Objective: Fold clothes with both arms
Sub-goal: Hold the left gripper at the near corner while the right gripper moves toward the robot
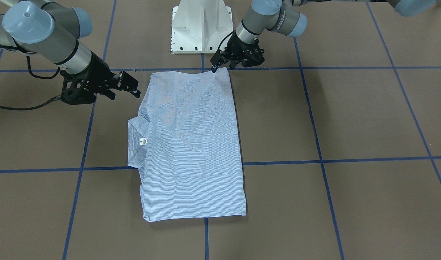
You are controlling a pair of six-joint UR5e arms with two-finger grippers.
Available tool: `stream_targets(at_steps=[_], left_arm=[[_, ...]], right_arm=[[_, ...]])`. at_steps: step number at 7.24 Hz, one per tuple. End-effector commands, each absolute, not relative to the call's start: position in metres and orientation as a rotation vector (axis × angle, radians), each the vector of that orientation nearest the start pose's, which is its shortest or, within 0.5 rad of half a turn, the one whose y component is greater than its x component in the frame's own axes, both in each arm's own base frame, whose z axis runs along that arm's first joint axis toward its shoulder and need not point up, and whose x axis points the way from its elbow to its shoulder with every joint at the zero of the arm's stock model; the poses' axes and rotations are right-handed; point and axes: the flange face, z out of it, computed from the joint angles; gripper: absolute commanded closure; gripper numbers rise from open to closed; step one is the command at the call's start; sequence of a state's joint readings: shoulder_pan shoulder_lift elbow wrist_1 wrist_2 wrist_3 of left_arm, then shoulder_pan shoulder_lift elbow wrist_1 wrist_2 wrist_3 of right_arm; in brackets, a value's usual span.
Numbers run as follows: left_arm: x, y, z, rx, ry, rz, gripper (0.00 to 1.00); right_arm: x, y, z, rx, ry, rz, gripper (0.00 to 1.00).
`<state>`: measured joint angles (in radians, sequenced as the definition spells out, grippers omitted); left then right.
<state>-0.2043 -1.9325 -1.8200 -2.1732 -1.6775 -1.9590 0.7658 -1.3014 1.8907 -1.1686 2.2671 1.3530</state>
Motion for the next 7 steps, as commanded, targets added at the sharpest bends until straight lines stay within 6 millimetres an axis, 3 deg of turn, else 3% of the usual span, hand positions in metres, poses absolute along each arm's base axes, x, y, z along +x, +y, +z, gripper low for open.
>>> stream_targets(at_steps=[1,7], left_arm=[[0.5627,-0.2457,0.2774,-0.192,1.197,-0.466,0.1],[0.5679,-0.2458,0.2825,-0.185,1.186,-0.471,0.22]], right_arm=[[-0.3544,-0.4368,0.3118,-0.113,-1.134,0.142,0.0],[-0.3543,-0.4367,0.3129,-0.114,-1.131,0.143,0.0]])
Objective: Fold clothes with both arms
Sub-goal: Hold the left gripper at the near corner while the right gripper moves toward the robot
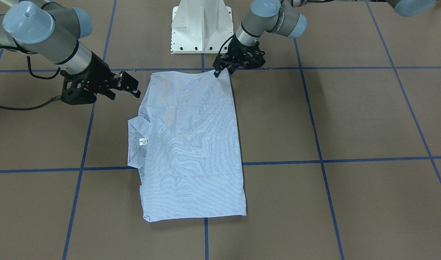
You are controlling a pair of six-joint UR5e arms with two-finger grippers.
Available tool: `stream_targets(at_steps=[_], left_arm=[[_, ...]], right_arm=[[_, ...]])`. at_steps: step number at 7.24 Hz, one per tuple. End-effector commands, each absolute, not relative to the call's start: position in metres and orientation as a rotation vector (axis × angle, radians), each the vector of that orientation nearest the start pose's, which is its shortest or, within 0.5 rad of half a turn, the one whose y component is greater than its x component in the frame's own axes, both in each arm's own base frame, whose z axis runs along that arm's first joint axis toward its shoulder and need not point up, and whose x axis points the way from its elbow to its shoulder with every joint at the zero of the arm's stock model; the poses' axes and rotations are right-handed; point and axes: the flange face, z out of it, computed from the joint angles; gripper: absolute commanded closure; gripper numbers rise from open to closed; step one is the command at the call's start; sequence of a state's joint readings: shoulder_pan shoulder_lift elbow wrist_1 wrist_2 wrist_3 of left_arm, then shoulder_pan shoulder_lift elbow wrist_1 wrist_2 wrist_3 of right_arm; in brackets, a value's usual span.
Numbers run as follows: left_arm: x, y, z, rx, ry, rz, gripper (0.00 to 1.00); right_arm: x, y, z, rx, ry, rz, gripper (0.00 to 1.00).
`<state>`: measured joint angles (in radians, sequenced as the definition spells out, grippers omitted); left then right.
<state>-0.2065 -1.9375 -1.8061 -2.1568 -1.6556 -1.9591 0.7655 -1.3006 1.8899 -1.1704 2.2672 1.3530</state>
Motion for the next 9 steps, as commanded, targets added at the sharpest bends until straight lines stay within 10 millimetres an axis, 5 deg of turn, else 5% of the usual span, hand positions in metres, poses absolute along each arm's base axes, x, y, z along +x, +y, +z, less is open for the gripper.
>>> stream_targets(at_steps=[1,2,4,5,9], left_arm=[[0.567,-0.247,0.282,-0.184,1.187,-0.472,0.28],[0.567,-0.246,0.279,-0.187,1.192,-0.471,0.42],[0.567,-0.248,0.276,-0.185,1.197,-0.473,0.92],[0.568,-0.248,0.277,-0.185,1.195,-0.471,1.0],[0.558,-0.252,0.266,-0.181,1.221,-0.476,1.0]], right_arm=[[-0.354,-0.437,0.313,-0.114,-1.131,0.143,0.0],[-0.354,-0.437,0.313,-0.114,-1.131,0.143,0.0],[-0.354,-0.437,0.313,-0.113,-1.131,0.145,0.0],[-0.353,-0.437,0.314,-0.114,-1.13,0.145,0.0],[-0.355,-0.42,0.308,-0.107,-1.134,0.161,0.0]])
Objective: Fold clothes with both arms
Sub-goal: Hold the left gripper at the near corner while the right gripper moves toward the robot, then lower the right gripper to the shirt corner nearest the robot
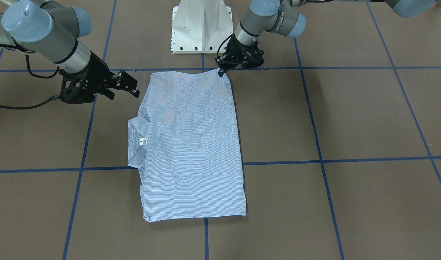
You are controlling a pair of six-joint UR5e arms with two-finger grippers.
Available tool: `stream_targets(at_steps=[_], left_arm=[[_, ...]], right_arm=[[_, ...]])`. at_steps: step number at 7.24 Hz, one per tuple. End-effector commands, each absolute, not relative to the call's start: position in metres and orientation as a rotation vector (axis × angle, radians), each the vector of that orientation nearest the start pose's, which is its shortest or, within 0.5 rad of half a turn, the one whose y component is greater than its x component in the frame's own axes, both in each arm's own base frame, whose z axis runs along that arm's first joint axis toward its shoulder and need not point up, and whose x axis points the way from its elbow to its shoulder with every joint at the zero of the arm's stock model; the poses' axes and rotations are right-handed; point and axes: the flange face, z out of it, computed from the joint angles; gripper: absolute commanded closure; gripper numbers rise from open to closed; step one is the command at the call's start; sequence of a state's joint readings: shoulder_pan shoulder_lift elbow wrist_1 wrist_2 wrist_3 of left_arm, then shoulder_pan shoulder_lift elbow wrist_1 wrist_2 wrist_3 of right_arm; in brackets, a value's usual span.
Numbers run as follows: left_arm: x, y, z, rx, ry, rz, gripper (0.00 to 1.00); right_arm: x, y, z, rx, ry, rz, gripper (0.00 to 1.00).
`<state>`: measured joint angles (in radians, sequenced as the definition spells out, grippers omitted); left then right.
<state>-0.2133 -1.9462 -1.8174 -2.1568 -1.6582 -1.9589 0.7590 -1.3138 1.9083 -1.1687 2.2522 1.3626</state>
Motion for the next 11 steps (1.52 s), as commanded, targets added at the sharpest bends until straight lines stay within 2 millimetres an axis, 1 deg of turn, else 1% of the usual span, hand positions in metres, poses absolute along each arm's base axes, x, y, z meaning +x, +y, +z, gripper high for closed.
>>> stream_targets(at_steps=[1,2,3,5,6,7,8,9,11], left_arm=[[0.555,-0.254,0.264,-0.18,1.226,-0.478,1.0],[0.555,-0.255,0.264,-0.18,1.226,-0.479,1.0],[0.555,-0.255,0.264,-0.181,1.225,-0.478,1.0],[0.556,-0.255,0.265,-0.182,1.221,-0.478,1.0],[0.556,-0.254,0.265,-0.184,1.223,-0.477,1.0],[0.557,-0.254,0.267,-0.183,1.218,-0.477,1.0],[0.558,-0.254,0.268,-0.183,1.217,-0.477,1.0],[0.558,-0.254,0.266,-0.184,1.22,-0.478,1.0],[0.557,-0.254,0.265,-0.184,1.221,-0.478,1.0]], right_arm=[[-0.371,-0.4,0.297,-0.132,-1.135,0.222,0.0],[-0.388,-0.376,0.287,-0.141,-1.135,0.247,0.0],[-0.414,-0.351,0.287,-0.149,-1.078,0.278,0.01],[-0.444,-0.3,0.265,-0.183,-0.939,0.36,0.01],[-0.473,-0.267,0.262,-0.184,-0.907,0.371,0.01],[-0.499,-0.239,0.268,-0.129,-0.881,0.401,0.01],[-0.51,-0.229,0.276,-0.131,-0.859,0.431,0.01],[-0.524,-0.23,0.295,-0.131,-0.814,0.444,0.01],[-0.547,-0.251,0.309,-0.116,-0.771,0.473,0.01]])
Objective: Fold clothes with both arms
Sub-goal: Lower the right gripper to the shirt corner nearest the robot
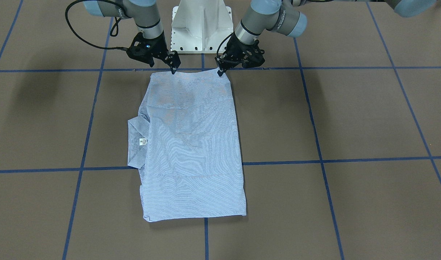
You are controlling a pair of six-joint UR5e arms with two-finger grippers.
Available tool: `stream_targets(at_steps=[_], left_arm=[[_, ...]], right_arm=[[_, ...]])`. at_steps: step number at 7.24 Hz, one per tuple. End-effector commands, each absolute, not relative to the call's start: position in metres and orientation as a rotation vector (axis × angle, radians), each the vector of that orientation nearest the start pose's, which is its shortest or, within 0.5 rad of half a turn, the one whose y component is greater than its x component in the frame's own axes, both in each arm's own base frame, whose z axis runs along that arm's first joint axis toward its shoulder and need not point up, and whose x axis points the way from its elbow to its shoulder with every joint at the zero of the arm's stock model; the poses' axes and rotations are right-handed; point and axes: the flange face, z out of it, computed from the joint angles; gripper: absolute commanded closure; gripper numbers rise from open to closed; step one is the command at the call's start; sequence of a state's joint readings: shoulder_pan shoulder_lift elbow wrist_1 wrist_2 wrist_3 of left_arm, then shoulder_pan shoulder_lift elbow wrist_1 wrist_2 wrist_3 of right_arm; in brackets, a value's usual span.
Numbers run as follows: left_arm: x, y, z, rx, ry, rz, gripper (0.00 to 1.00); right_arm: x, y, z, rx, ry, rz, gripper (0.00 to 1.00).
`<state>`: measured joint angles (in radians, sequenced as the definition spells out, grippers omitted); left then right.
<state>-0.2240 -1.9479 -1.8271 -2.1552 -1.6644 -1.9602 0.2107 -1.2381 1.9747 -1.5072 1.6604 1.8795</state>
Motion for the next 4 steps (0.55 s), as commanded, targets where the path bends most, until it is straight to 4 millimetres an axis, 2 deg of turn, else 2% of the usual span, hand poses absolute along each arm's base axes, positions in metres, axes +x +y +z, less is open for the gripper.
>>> stream_targets(at_steps=[1,4], left_arm=[[0.5572,-0.2541,0.2654,-0.184,1.221,-0.478,1.0],[0.5576,-0.2532,0.2654,-0.185,1.221,-0.476,1.0]], right_arm=[[-0.5422,-0.2618,0.3029,-0.113,-0.782,0.483,0.01],[-0.5435,-0.2643,0.309,-0.118,-0.753,0.488,0.01]])
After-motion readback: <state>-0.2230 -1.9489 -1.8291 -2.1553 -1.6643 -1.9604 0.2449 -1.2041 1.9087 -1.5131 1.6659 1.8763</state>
